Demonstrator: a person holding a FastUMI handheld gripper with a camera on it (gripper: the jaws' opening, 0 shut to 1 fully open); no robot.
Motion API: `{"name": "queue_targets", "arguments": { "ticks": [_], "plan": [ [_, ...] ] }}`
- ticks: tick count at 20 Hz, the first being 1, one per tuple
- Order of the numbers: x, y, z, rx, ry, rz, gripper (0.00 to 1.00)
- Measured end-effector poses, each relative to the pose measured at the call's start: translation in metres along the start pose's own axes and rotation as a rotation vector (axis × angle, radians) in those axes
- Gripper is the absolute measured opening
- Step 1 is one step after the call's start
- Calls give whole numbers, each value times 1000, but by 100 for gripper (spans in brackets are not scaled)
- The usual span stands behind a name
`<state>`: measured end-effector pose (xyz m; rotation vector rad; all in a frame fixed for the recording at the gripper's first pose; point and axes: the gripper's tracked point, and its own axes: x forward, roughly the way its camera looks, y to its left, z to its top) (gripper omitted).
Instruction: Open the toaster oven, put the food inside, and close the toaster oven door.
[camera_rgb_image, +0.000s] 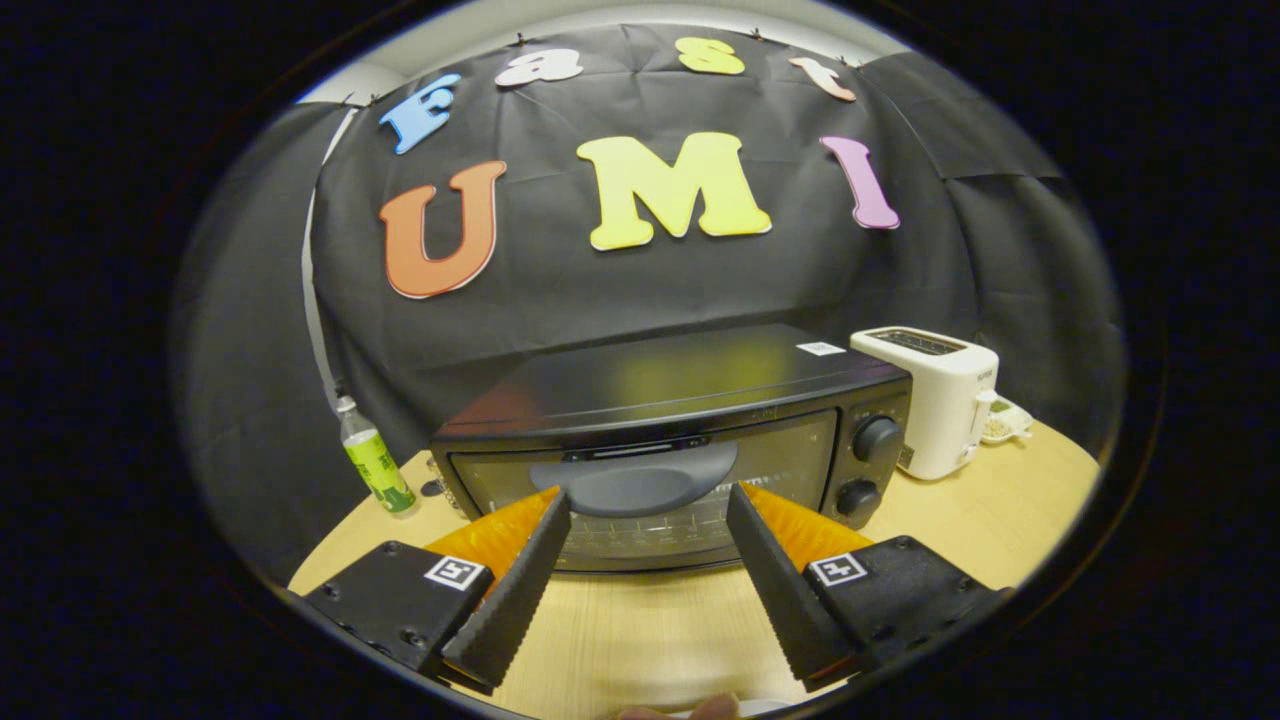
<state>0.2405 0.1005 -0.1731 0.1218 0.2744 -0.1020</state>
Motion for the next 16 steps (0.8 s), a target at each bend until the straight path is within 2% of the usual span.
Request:
{"name": "queue_targets", "arguments": {
  "ticks": [8, 13, 16],
  "plan": [
    [-43, 5, 35, -39, -37, 26, 100],
    [-116, 4, 86, -84, -154, 56, 100],
    [-164, -2, 101, -90, -200, 71, 100]
  ]
}}
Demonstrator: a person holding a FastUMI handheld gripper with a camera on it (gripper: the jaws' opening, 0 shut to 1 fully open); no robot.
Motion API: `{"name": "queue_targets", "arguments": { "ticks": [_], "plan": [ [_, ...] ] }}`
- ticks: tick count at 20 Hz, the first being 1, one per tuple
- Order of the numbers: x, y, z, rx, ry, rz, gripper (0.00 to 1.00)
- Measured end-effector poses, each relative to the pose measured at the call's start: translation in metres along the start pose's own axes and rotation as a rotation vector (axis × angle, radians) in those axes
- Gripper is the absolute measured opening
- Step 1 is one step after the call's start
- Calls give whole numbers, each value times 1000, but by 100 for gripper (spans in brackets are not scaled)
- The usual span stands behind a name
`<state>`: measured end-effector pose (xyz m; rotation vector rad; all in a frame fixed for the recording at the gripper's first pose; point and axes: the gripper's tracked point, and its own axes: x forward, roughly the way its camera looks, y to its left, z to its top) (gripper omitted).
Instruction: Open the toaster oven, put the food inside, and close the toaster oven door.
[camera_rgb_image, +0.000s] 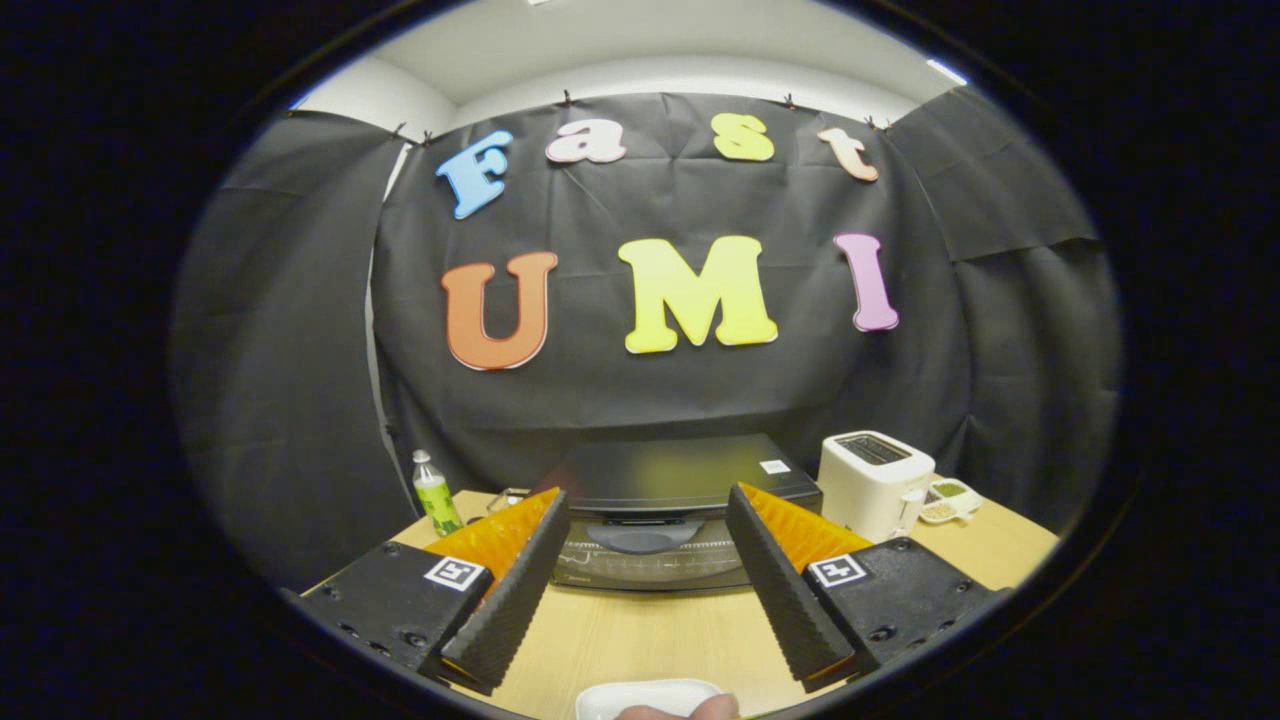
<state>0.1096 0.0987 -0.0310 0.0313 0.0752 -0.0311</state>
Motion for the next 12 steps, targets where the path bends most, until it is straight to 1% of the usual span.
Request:
{"name": "queue_targets", "arguments": {
  "ticks": [2, 5, 12],
  "plan": [
    [-29, -7, 11, 1, -27, 4, 100],
    [-70, -16, 15, 5, -45, 3, 100],
    [-143, -41, -2, 14, -67, -22, 100]
  ]
}}
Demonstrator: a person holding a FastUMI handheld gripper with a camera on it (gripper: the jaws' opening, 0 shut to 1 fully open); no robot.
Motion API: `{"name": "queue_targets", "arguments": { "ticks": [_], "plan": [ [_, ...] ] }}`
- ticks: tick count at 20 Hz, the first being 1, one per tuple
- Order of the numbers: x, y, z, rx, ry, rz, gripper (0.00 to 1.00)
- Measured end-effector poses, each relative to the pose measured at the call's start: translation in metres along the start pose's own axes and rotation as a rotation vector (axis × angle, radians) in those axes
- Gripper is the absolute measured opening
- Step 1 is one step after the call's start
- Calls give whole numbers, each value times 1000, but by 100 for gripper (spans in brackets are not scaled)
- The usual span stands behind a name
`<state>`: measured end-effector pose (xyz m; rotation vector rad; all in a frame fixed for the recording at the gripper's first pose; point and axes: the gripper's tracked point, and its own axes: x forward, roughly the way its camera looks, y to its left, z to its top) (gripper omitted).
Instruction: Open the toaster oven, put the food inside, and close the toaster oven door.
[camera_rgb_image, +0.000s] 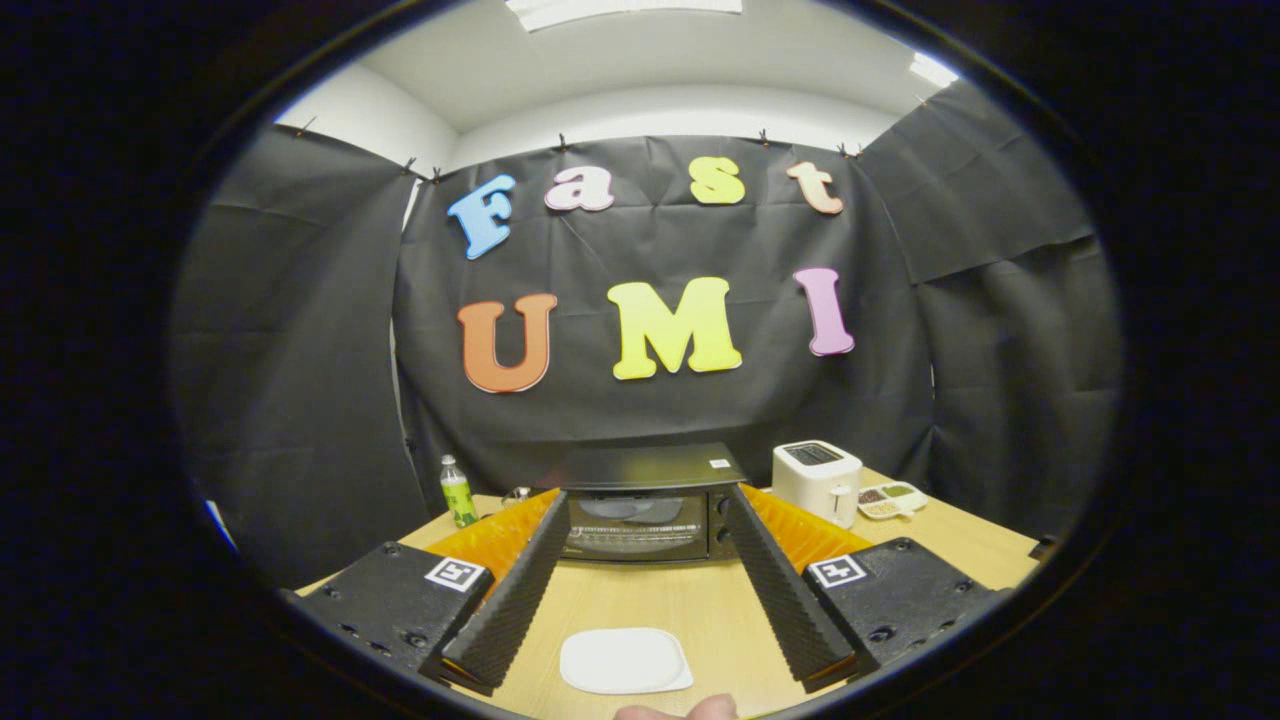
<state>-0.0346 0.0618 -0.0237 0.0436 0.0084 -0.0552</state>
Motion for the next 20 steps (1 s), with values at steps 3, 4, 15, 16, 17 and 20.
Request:
{"name": "queue_targets", "arguments": {
  "ticks": [3, 4, 15, 16, 17, 20],
  "plan": [
    [-19, -11, -5, -22, -18, -23, 100],
    [-23, -12, -11, -25, -8, -24, 100],
    [-29, -12, -18, -14, 8, -24, 100],
    [-29, -11, -18, -12, 8, -23, 100],
    [-29, -11, -17, -13, 8, -23, 100],
    [-29, -10, -18, -22, 12, -24, 100]
  ]
}}
